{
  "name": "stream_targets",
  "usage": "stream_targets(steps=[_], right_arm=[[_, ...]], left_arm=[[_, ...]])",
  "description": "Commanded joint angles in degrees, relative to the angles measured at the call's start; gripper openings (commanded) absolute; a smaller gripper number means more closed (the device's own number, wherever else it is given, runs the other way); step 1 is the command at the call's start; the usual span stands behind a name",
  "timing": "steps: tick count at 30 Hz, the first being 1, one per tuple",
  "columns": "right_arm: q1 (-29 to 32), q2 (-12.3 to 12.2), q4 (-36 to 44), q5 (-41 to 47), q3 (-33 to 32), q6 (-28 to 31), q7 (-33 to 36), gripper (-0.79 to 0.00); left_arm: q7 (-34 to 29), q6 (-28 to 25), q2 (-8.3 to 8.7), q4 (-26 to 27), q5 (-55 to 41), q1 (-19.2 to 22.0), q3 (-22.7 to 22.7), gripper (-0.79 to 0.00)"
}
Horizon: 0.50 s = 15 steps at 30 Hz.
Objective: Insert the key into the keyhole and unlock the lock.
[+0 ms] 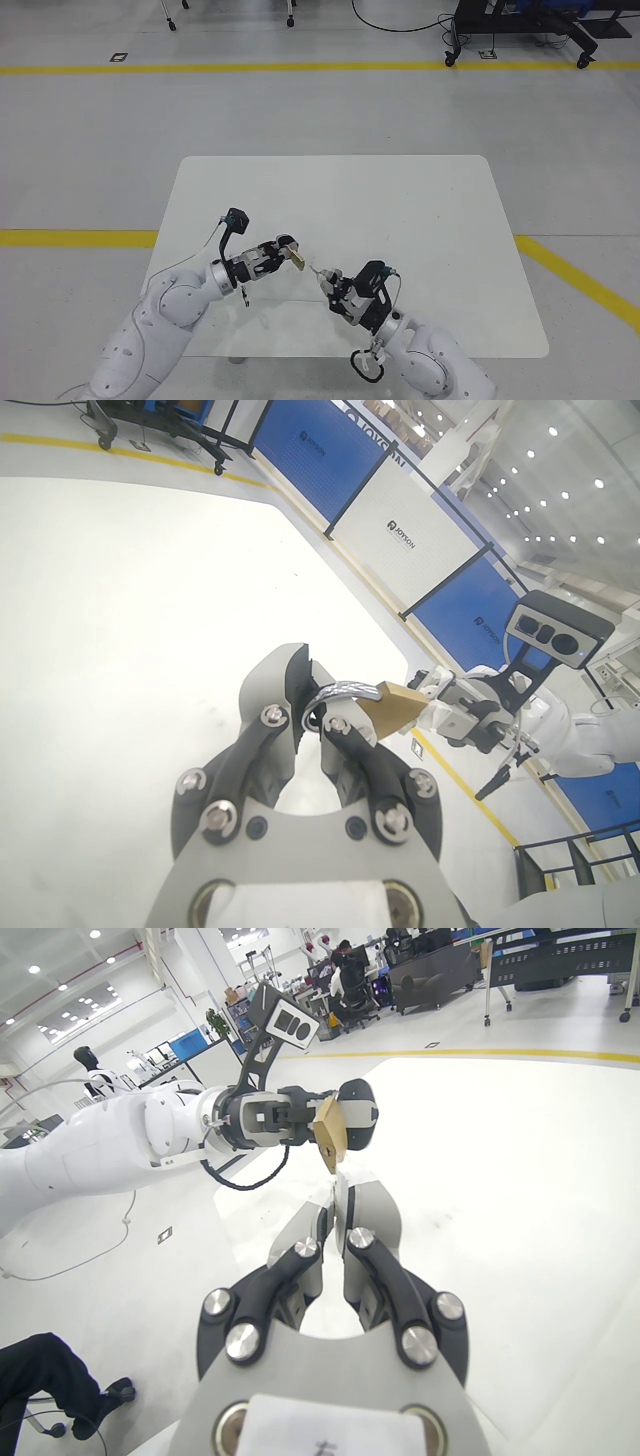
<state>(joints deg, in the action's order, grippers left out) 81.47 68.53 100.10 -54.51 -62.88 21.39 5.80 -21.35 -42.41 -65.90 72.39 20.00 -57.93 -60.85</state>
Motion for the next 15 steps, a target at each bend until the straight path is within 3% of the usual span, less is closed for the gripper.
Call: stream_targets(steps=[1, 9, 12, 15], right_arm=[[-0.46, 0.1, -0.33, 0.3, 0.2, -0.66, 0.76, -0.785], [-0.94, 0.18, -0.38, 1.03, 0.16, -0.66, 2.36, -0.785], [-0.52, 0.03, 0.18, 2.92, -0.41, 2.43, 2.13, -0.785], [0.67, -0.48, 0.53, 6.38, -2.65, 7.93, 1.36, -0.785]], left_arm=[[0.16, 0.19, -0.02, 0.13, 0.29, -0.07, -0.04, -0.785], [0.34, -0.67, -0.07, 0.47, 0.34, -0.45, -0.15, -0.785], [-1.03, -3.57, -0.21, -1.23, -6.64, -0.7, 0.06, -0.785], [-7.61, -5.08, -0.37, -4.61, -19.15, 0.24, 1.19, -0.785]])
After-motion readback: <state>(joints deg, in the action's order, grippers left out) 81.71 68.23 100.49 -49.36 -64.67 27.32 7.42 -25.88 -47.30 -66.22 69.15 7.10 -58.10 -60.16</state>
